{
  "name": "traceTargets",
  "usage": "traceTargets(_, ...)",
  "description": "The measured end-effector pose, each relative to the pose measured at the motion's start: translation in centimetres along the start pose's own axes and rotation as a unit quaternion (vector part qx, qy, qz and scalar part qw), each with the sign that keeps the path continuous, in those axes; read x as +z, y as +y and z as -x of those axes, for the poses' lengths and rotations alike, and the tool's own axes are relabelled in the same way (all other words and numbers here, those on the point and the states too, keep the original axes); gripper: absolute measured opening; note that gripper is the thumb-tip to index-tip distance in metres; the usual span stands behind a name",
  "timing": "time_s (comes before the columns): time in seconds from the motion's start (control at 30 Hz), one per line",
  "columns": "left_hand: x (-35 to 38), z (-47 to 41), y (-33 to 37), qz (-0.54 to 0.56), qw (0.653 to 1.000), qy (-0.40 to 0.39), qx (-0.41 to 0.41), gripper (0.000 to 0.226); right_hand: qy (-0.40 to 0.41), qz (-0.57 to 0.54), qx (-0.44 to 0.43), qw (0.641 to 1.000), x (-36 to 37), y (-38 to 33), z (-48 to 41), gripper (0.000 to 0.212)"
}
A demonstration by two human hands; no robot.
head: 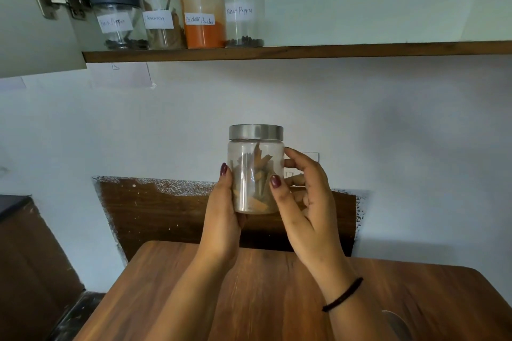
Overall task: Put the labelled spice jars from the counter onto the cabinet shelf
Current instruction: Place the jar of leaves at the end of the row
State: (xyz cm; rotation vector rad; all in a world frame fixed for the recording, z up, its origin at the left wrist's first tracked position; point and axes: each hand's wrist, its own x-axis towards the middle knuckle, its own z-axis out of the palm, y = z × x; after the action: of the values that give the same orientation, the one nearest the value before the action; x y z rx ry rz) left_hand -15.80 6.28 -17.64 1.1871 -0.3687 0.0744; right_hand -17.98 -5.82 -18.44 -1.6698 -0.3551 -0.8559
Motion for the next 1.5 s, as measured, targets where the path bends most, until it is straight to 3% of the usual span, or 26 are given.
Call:
traceTargets(0.13,0.6,-0.2,0.0,-0.080,0.995,0.022,0.062,0.040,0.001,0.053,0.021,0.998,0.2,-0.8,-0.3,0.071)
traceTargets(0.33,1.6,0.2,-0.1,-0.108,0.987,0.042,0.113,0.043,0.020,0.049,0.050,0.997,0.4,-0.6,-0.6,0.069)
traceTargets(0.47,1.0,-0.1,-0.3,-0.105,0.991,0.032,0.074,0.043,0.012,0.010,0.055,0.998,0.0,-0.8,-0.7,0.069)
traceTargets(0.73,-0.3,-0.4,-0.2,0.022,0.999,-0.027,-0.029,0.060,-0.002,-0.166,0.098,0.981,-0.6,-1.9,-0.5,0.059)
traceTargets(0.9,-0.3,-0.5,-0.3,0.120,0.988,-0.073,-0.064,0.066,-0.010,-0.208,0.116,0.971,-0.4,-1.8,-0.5,0.057)
traceTargets(1.03,0.2,-0.1,-0.1,0.136,0.985,-0.090,-0.055,0.065,0.004,-0.207,0.111,0.972,-0.6,-1.6,-0.4,0.046)
traceTargets(1.37,1.4,0.5,0.3,0.010,0.999,0.002,0.039,0.043,0.029,-0.072,0.052,0.996,-1.0,-1.1,-0.4,0.034)
traceTargets(1.5,1.6,0.3,0.1,-0.077,0.991,0.019,0.106,0.037,0.032,-0.063,0.047,0.996,-0.7,-1.3,-0.3,0.057)
